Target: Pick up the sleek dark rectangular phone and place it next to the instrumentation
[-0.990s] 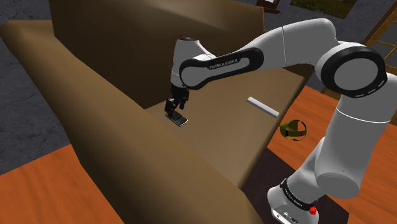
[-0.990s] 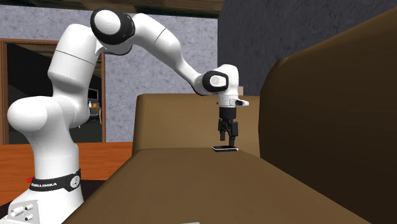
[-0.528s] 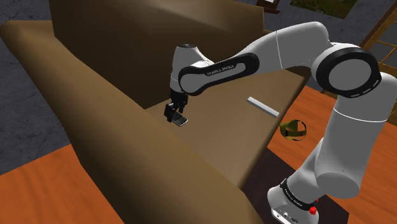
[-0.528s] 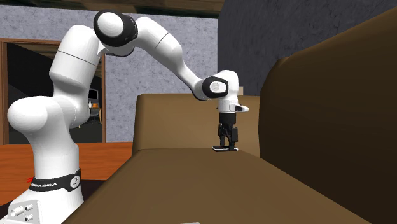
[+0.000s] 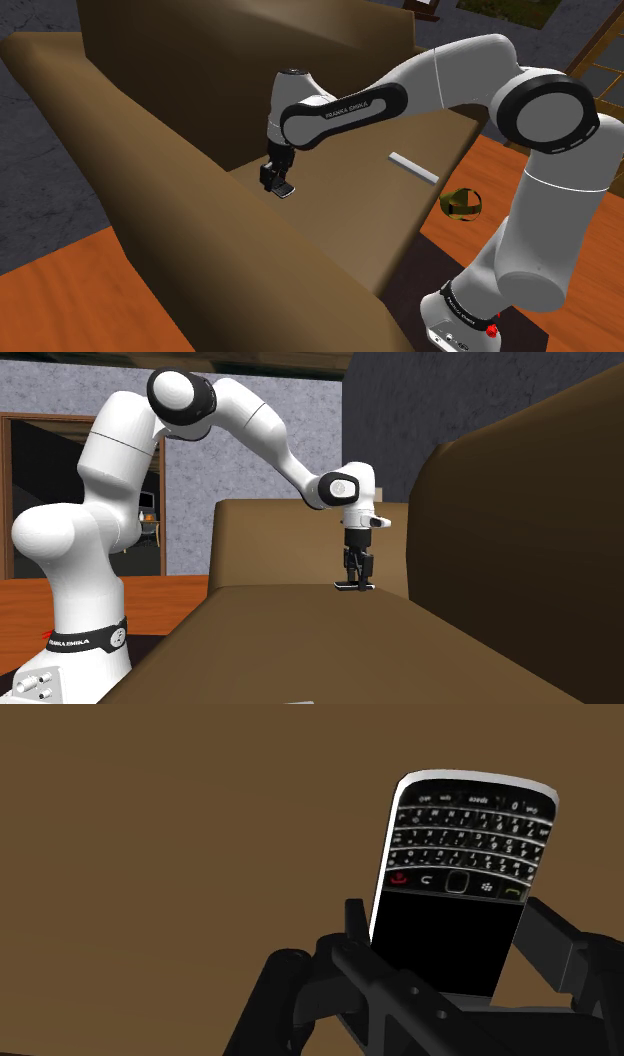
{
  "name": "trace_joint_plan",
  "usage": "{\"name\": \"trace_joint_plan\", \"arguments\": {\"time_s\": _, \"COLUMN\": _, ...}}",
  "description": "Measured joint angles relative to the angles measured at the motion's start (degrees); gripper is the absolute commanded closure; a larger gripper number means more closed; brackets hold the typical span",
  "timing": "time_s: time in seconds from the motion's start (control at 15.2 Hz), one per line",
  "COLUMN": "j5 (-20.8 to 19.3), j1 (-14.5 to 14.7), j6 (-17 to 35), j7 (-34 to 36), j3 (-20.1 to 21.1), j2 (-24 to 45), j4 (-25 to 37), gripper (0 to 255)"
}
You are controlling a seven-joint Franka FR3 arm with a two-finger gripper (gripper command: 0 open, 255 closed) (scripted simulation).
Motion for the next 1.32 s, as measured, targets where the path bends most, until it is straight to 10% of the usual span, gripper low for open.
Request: {"name": "trace_joint_plan", "arguments": {"time_s": 1.32, "j5": 0.9, "j1": -0.15, "j6": -8.47, "j7": -0.26, "j3": 0.41, "j2": -4.28, "j4": 4.19, "gripper": 255}}
